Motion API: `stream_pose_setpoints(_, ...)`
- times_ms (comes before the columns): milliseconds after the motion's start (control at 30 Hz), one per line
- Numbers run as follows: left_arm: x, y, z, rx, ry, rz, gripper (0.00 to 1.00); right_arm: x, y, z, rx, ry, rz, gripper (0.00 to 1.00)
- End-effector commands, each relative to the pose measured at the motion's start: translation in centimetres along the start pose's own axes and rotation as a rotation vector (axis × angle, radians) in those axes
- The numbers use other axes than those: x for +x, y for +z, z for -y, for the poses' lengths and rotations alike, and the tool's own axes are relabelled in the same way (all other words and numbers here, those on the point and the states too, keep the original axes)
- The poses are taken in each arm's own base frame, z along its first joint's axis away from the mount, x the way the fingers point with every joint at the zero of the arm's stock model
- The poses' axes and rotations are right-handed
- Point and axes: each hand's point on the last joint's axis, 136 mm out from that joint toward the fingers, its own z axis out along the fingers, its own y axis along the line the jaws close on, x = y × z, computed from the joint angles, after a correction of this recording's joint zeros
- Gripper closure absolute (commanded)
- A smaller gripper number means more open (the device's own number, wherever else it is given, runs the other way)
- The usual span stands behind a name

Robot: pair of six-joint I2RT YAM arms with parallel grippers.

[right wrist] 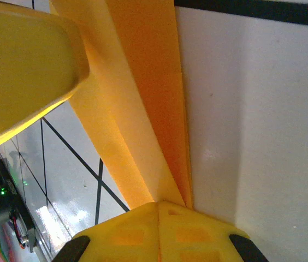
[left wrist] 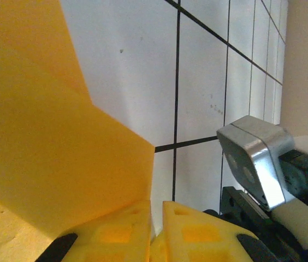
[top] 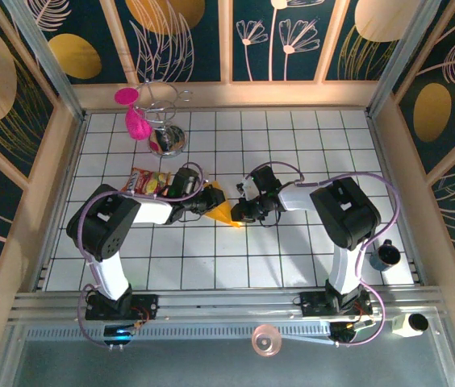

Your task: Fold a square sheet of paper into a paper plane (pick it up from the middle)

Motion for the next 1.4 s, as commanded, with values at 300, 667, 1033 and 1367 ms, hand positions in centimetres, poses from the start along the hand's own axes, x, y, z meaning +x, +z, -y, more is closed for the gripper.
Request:
stream_pose_setpoints(300, -0.4, 0.7, -3.4, -0.127, -0.134, 0.048, 0.95, 1.3, 1.0, 3.7, 0.137, 0.039, -0.032, 0.91)
stream_pose_setpoints(667, -0.1, 1.3, -4.3, -0.143, -0.130, 0.030, 0.95, 1.6, 1.0, 3.9, 0.142, 0.046, -0.036, 0.91)
stream_pose_setpoints(1033, 0.3, 1.4, -5.2, -0.177, -0.114, 0.017, 0.95, -1.0, -1.1, -0.5, 0.025, -0.037, 0.045, 0.89)
stream_pose_setpoints(1367, 0.5, 1.5, -5.9, -0.214, -0.109, 0.002, 0.95, -2.3, 0.0, -1.5, 0.044, -0.106, 0.026, 0.91)
